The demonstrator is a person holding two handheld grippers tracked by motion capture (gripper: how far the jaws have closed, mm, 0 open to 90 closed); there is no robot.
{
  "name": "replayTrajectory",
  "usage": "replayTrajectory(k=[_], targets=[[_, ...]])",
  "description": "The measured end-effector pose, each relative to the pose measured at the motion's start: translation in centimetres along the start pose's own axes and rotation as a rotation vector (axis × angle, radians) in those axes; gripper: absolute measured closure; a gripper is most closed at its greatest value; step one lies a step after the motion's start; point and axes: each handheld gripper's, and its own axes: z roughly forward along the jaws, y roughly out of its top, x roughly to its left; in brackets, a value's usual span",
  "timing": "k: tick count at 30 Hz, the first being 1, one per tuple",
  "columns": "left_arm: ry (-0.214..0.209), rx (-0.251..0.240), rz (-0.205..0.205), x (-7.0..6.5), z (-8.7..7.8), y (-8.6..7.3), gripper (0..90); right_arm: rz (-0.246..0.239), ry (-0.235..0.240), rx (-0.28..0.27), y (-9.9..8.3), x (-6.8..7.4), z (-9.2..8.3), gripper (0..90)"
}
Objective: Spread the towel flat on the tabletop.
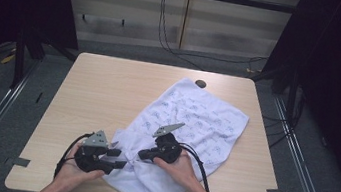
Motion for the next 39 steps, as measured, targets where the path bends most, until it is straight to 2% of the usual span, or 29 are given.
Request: replayTrajectory(k=[3, 7, 8, 9, 10, 11, 12, 13, 14, 15, 16, 17, 19, 22, 23, 24, 25, 26, 27, 28, 29, 30, 31, 32, 33, 34, 35, 36, 39], targets=[[0.038, -0.037, -0.056, 1.0, -0.1, 0.8, 47.8, -0.020, -0.019, -0.027, 0.0, 0.5, -2.2, 88.7], [0.101, -0.046, -0.080, 2.0, 0.6, 1.3, 45.9, -0.036, -0.062, -0.080, -0.6, 1.3, -6.5, 88.9], [0.102, -0.038, -0.085, 2.2, 0.8, 1.2, 42.4, -0.034, -0.098, -0.108, -1.6, 1.4, -8.7, 88.9], [0.105, -0.002, -0.076, 2.3, 1.4, 0.9, 42.6, -0.030, -0.112, -0.123, -2.2, 1.3, -9.8, 88.9], [0.105, -0.002, -0.076, 2.3, 1.4, 0.9, 42.4, -0.030, -0.112, -0.123, -2.2, 1.3, -9.8, 88.9], [0.107, 0.017, -0.073, 2.3, 1.8, 0.7, 42.4, -0.023, -0.129, -0.130, -2.9, 1.2, -10.8, 89.0], [0.115, 0.076, -0.052, 2.2, 2.5, 0.3, 43.6, -0.005, -0.159, -0.139, -4.4, 0.9, -12.6, 89.0], [0.115, 0.076, -0.052, 2.2, 2.5, 0.3, 48.5, -0.005, -0.159, -0.139, -4.4, 0.9, -12.6, 89.0], [0.111, 0.092, -0.040, 2.1, 2.8, 0.1, 54.8, 0.017, -0.196, -0.136, -6.1, 0.4, -13.9, 89.1], [0.101, 0.115, -0.018, 2.0, 3.0, 0.0, 61.5, 0.035, -0.210, -0.133, -6.9, 0.0, -14.4, 89.2], [0.091, 0.121, -0.005, 1.8, 3.1, -0.1, 61.5, 0.035, -0.210, -0.133, -6.9, 0.0, -14.4, 89.2], [0.074, 0.125, 0.007, 1.6, 3.2, -0.1, 70.1, 0.045, -0.235, -0.130, -7.8, -0.3, -14.8, 89.3], [0.065, 0.137, 0.006, 1.1, 3.1, -0.1, 79.5, 0.102, -0.285, -0.125, -9.9, -1.8, -15.3, 89.3], [0.016, 0.133, -0.011, -0.1, 3.1, -0.5, 79.5, 0.116, -0.320, -0.094, -10.7, -2.6, -15.6, 89.1], [0.007, 0.139, -0.002, -0.5, 3.0, -0.6, 78.6, 0.135, -0.318, -0.081, -11.0, -3.0, -15.7, 88.4], [0.006, 0.139, 0.004, -0.8, 2.9, -0.7, 72.4, 0.136, -0.365, -0.050, -11.4, -3.3, -16.1, 82.3], [0.003, 0.134, 0.000, -0.9, 2.8, -0.8, 72.4, 0.136, -0.365, -0.050, -11.4, -3.3, -16.1, 82.3], [0.002, 0.128, -0.001, -0.7, 2.7, -0.8, 70.7, 0.146, -0.404, -0.083, -11.5, -3.2, -17.1, 77.9], [0.002, 0.128, -0.001, -0.7, 2.7, -0.8, 69.0, 0.146, -0.404, -0.083, -11.5, -3.2, -17.1, 77.9], [0.004, 0.121, -0.011, -0.5, 2.7, -0.8, 69.0, 0.138, -0.434, -0.112, -11.3, -3.1, -17.7, 75.0], [0.002, 0.120, -0.016, -0.3, 2.7, -0.8, 68.5, 0.132, -0.412, -0.187, -10.6, -2.5, -18.8, 70.8], [0.006, 0.117, -0.017, -0.2, 2.7, -0.8, 68.2, 0.120, -0.396, -0.220, -10.1, -2.1, -19.0, 67.4], [0.007, 0.113, -0.018, -0.1, 2.7, -0.7, 68.2, 0.120, -0.396, -0.220, -10.1, -2.1, -19.0, 67.4], [0.009, 0.111, -0.024, 0.0, 2.7, -0.7, 67.5, 0.090, -0.338, -0.227, -9.2, -1.2, -18.5, 62.4], [0.015, 0.110, -0.021, 0.0, 2.8, -0.7, 67.5, 0.090, -0.338, -0.227, -9.2, -1.2, -18.5, 62.4], [0.018, 0.111, -0.023, 0.1, 2.8, -0.7, 67.2, 0.070, -0.311, -0.212, -8.9, -0.8, -17.8, 60.9], [0.023, 0.111, -0.026, 0.1, 2.9, -0.7, 66.7, 0.036, -0.257, -0.178, -8.5, 0.2, -16.2, 59.1], [0.026, 0.113, -0.027, 0.2, 2.9, -0.7, 66.7, 0.036, -0.257, -0.178, -8.5, 0.2, -16.2, 59.1], [0.026, 0.107, -0.024, 0.3, 3.1, -0.6, 66.5, -0.004, -0.221, -0.122, -8.3, 1.0, -14.1, 57.4]])
